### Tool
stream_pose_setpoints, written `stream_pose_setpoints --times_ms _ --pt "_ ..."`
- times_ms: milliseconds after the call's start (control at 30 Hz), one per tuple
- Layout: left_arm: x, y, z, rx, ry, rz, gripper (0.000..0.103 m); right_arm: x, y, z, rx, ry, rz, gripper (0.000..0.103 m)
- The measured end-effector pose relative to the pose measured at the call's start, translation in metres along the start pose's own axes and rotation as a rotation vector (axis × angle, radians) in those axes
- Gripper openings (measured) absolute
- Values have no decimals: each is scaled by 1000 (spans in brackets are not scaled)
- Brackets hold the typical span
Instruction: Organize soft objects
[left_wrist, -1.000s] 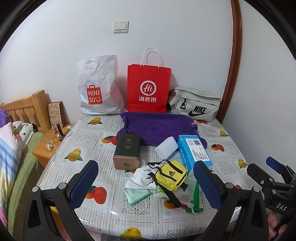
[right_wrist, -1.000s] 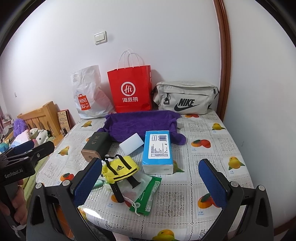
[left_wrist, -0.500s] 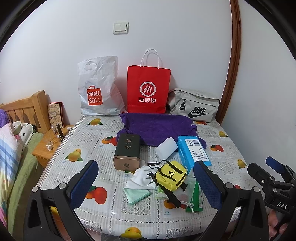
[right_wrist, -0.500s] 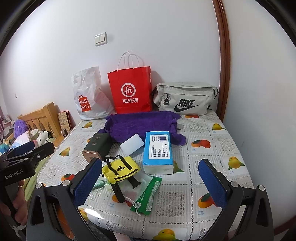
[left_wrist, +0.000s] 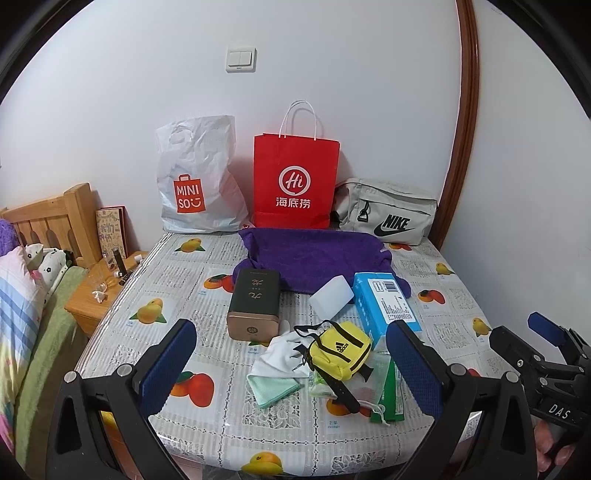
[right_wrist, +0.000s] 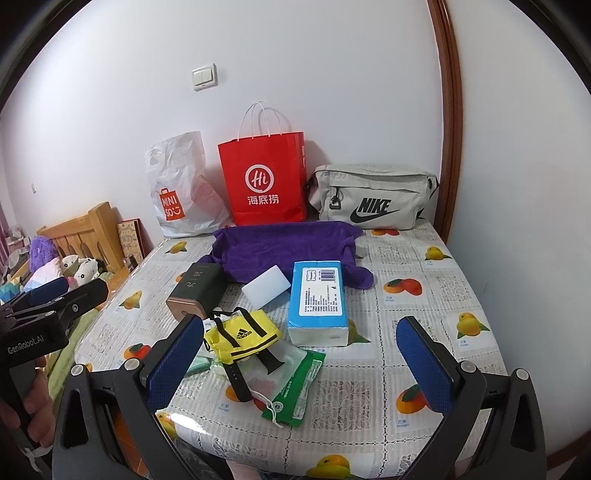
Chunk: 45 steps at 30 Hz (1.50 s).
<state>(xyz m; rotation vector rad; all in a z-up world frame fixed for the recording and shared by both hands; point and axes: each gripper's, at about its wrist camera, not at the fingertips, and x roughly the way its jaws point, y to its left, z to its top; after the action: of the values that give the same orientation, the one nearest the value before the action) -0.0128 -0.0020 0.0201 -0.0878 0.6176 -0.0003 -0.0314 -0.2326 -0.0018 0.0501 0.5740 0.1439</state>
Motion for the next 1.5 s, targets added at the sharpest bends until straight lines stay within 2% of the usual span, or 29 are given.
stream_pose_setpoints --times_ms 400,633,833,967,1367,1500 --pt "-1 -1 -2 1 1 1 103 1 -3 1 10 -1 -4 103" --pt "4 1 2 8 17 14 103 16 -7 -3 10 27 12 103" --pt "42 17 -2 -3 90 30 103 45 -14 -17 22 78 45 102" --pt "68 19 -14 9 134 3 103 69 -18 -29 21 133 63 102" --pt "132 -3 -40 54 235 -93 103 123 -31 -55 31 231 75 102" --pt "148 -18 -45 126 237 -103 103 137 -41 -59 39 248 65 102"
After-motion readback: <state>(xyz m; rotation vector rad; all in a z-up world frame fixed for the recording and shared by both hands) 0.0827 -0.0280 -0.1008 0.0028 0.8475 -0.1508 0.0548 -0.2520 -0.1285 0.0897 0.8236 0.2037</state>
